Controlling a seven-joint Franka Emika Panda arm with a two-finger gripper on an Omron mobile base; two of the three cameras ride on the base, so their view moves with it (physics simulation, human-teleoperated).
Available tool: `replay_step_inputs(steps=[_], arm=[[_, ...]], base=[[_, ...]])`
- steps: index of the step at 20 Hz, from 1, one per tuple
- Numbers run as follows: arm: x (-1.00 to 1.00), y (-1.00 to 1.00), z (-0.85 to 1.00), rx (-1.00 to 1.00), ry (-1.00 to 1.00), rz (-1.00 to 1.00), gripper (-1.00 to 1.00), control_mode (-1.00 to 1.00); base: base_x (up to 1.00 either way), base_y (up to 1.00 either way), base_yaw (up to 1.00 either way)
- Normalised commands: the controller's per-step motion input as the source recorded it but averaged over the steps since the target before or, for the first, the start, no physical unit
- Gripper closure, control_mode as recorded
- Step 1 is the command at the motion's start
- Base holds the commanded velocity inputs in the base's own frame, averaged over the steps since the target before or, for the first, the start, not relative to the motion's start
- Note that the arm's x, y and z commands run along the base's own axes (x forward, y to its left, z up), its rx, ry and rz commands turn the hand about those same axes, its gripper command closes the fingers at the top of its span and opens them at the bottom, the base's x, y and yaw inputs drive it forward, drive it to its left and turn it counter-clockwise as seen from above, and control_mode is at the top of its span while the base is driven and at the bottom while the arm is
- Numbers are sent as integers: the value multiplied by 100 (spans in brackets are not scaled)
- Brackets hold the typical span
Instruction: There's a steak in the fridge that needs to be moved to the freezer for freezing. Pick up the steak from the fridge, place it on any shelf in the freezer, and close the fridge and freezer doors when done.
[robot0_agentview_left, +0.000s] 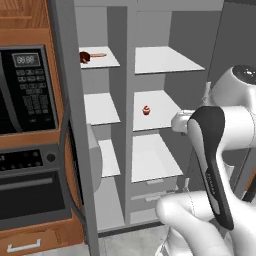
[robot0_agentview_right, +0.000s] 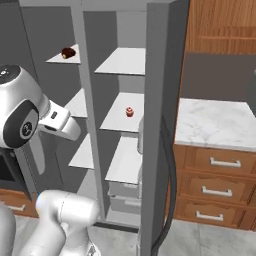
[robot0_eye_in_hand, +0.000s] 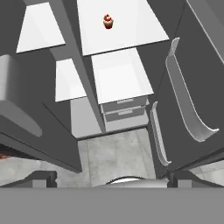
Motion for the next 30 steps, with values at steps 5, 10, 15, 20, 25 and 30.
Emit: replay_step_inputs(steps=[5, 10, 15, 20, 25, 30], arm=[[0, 0, 0, 0, 0, 0, -100, 100], [0, 0, 0, 0, 0, 0, -100, 100], [0, 0, 0, 0, 0, 0, -100, 100], [0, 0, 0, 0, 0, 0, -100, 100], [-6, 0, -2, 0, 0, 0, -100, -100], [-41, -11, -1, 0, 0, 0, -100, -100]], base=[[-56, 1, 0], [-4, 8, 0], [-42, 10, 0], [-13, 15, 0], [-9, 16, 0], [0, 0, 0]])
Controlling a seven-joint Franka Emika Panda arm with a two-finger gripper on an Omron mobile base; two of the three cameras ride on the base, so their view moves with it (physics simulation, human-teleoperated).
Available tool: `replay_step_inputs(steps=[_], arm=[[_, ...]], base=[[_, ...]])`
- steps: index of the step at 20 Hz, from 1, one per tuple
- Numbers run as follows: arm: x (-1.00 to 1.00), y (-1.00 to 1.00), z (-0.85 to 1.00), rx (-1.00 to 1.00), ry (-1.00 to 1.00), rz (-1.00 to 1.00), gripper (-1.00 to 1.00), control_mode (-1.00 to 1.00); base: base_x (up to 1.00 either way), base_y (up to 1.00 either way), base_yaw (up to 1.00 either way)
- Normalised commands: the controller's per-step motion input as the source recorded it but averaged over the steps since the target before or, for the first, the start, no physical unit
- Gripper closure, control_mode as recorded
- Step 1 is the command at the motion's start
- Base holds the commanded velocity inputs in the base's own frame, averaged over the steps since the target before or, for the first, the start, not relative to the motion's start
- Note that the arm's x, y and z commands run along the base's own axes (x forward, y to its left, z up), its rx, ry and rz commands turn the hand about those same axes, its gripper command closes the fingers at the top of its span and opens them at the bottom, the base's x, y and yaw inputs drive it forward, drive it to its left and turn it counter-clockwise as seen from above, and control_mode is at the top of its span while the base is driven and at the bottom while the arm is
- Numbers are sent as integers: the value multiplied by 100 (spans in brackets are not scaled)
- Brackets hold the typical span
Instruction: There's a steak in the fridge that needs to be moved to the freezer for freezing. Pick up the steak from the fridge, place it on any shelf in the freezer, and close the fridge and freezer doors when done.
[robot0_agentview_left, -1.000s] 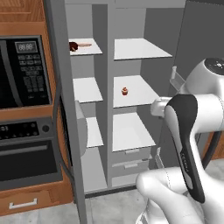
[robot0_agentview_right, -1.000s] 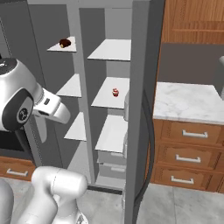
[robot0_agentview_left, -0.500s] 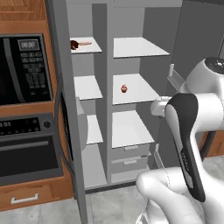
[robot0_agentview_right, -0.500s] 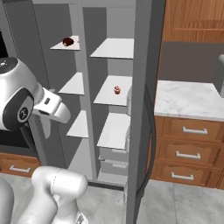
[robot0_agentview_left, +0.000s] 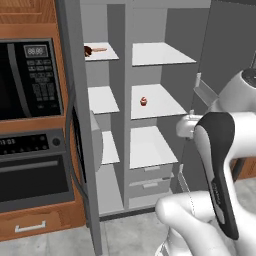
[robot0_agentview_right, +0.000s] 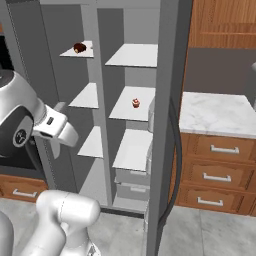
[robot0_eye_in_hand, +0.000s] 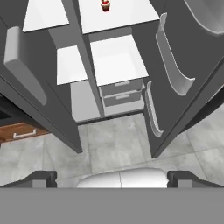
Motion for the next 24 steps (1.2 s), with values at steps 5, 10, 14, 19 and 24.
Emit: replay_step_inputs(steps=[5, 10, 14, 19, 24], arm=[[-44, -74, 0, 0, 0, 1, -100, -100], [-18, -86, -2, 0, -7, 9, -100, -100], [3, -77, -39, 2, -23, 20, -100, -100], [0, -77, -39, 3, -21, 22, -100, -100], [27, -84, -23, 0, 0, 23, -100, -100]], base=[[0, 0, 0], [0, 0, 0], [0, 0, 0], [0, 0, 0], [0, 0, 0]])
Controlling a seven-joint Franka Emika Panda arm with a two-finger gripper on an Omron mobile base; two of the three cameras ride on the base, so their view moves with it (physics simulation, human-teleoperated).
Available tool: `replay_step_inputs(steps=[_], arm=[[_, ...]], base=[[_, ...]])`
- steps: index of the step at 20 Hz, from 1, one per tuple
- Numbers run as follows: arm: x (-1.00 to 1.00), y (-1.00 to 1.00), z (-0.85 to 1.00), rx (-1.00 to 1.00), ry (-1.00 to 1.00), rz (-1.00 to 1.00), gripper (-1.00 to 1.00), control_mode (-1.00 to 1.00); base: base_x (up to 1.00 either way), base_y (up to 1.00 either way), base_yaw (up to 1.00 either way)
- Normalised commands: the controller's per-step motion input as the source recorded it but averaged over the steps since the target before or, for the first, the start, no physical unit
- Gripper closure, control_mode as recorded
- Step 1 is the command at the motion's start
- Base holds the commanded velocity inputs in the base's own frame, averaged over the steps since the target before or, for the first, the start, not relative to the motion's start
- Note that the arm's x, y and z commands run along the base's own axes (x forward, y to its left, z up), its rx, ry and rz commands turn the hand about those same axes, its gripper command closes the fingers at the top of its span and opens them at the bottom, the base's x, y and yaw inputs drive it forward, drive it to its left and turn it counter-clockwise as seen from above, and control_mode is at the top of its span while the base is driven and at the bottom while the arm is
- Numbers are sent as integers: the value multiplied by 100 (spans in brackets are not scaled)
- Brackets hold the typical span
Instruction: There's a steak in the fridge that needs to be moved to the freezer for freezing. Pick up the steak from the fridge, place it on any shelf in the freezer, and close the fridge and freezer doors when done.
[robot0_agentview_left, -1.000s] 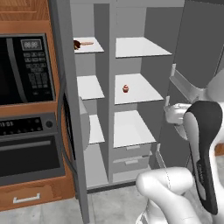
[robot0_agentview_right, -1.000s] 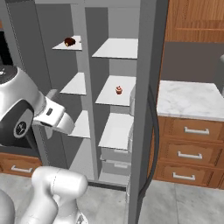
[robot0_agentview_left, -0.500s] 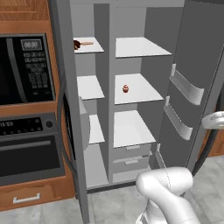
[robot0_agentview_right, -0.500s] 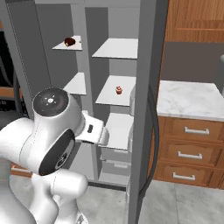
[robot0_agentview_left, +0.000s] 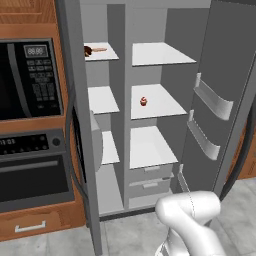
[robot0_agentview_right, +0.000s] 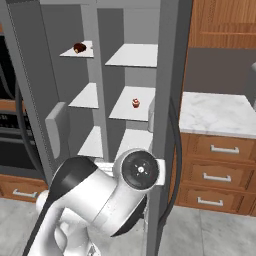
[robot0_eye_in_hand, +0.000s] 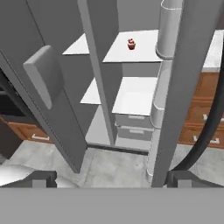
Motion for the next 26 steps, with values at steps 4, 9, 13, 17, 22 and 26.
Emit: replay_step_inputs(steps=[4, 9, 13, 17, 22, 26], arm=[[12, -91, -29, 0, -3, 27, -100, -100], [15, -85, -33, 2, -18, 25, -100, -100], [34, -58, -18, 12, -19, 27, -100, -100], [64, -11, -31, 16, -19, 27, -100, -100], [67, -20, -27, 11, -7, 22, -100, -100], [43, -31, -27, 6, -15, 11, -100, -100]], base=[[0, 0, 0], [0, 0, 0], [0, 0, 0], [0, 0, 0], [0, 0, 0], [0, 0, 0]])
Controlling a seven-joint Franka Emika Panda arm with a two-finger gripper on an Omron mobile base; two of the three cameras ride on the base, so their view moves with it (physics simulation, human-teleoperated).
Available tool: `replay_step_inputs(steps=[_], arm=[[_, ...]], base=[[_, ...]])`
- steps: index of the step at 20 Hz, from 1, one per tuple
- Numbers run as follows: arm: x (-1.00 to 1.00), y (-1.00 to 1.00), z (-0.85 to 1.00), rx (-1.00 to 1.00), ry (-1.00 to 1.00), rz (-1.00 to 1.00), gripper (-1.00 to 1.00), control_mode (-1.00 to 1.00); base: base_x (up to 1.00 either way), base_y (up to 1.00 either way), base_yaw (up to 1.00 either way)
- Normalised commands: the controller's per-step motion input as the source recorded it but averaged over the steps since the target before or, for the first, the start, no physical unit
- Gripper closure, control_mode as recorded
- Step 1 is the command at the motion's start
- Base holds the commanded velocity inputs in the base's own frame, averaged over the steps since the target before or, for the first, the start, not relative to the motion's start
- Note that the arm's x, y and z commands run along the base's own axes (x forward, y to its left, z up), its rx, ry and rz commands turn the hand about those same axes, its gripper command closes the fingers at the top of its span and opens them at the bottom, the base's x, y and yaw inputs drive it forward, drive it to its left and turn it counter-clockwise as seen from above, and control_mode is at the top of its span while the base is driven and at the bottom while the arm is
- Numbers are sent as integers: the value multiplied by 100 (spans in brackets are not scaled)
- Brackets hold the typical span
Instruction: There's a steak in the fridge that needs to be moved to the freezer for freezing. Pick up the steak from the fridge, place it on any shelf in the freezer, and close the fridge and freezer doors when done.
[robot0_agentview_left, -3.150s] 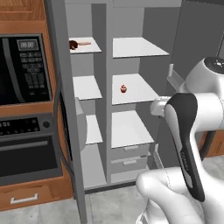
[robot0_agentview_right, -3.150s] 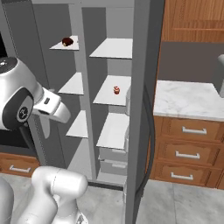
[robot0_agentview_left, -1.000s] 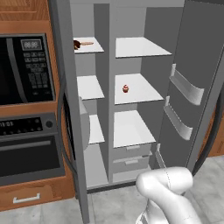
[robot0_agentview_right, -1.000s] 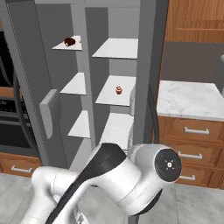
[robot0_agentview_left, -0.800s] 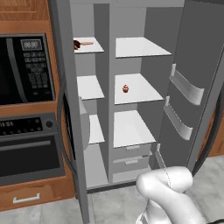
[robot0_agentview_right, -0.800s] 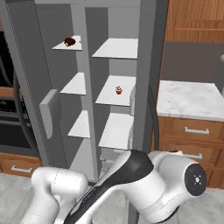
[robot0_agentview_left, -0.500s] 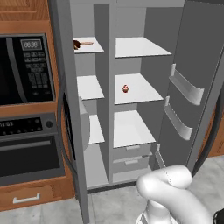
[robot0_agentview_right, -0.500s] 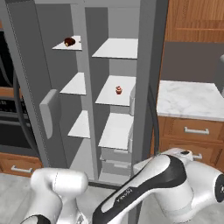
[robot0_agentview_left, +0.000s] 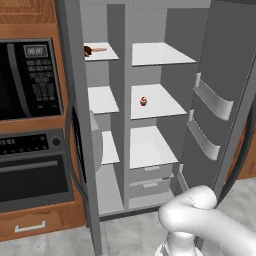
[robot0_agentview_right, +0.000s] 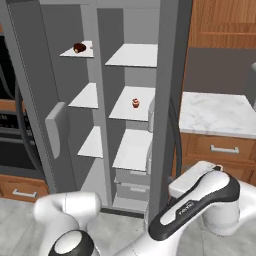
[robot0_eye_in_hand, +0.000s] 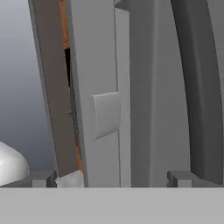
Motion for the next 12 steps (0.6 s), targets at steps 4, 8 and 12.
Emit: replay_step_inputs(steps=[4, 8, 12], arm=[[31, -1, -45, 12, -11, 18, -100, -100], [43, 0, -41, 11, -4, 16, -100, -100], [64, -10, -24, 0, -2, 4, -100, -100]], base=[[0, 0, 0], [0, 0, 0], [0, 0, 0]])
